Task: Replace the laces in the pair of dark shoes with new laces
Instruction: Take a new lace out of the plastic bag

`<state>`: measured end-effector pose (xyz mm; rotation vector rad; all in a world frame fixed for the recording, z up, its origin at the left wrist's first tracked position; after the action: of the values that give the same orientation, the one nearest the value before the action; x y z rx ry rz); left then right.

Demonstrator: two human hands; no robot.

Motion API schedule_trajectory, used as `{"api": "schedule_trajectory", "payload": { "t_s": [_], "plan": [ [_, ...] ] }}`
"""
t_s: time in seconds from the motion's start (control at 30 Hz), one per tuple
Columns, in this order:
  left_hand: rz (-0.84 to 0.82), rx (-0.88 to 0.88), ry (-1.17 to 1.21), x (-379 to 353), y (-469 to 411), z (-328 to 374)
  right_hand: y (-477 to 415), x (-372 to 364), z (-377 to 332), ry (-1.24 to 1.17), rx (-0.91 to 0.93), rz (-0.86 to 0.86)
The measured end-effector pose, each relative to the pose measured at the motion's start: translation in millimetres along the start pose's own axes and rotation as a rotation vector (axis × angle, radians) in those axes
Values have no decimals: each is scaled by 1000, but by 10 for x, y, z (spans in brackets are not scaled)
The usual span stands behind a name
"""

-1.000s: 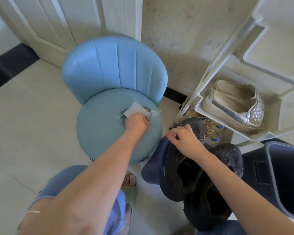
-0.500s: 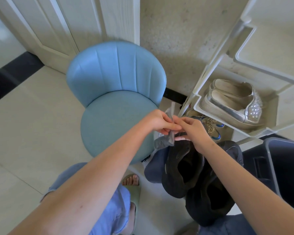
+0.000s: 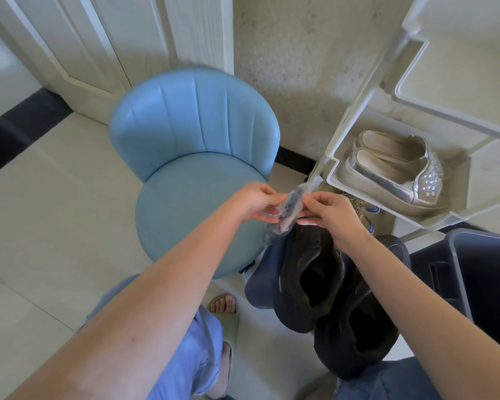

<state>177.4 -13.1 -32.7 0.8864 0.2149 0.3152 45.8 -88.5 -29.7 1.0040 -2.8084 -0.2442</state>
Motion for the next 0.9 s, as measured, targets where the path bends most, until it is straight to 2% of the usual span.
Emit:
{"api": "schedule_trajectory", "payload": {
  "t_s": [0.2, 0.3, 0.43, 0.53, 0.67, 0.9],
  "plan": [
    [87, -150, -228, -132, 80, 115, 54, -94, -96, 86, 34, -127],
    [112, -155, -212, -81, 103, 105, 83, -127, -94, 66, 11, -166],
    [141, -154, -93, -8, 141, 104, 87, -112, -106, -54, -25, -125],
    [174, -164, -115, -21, 151, 118, 83, -113, -109, -135, -43, -119],
    [203, -169, -175, -69, 190, 123, 117, -117, -110, -55, -13, -107],
    [149, -202, -202, -219, 293, 153, 160, 26, -178, -20, 37, -31]
  ]
}}
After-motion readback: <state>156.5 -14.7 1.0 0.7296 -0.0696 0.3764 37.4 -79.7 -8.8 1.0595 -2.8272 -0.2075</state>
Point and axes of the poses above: each hand's wrist, its own y-axis away from the middle knuckle, its own x-axis out of the back of the hand, z = x × y, the point moved 7 cm from there along -y, towards the middle knuckle, and after that the axes turned 13 degrees about x, right-handed, at the moved point
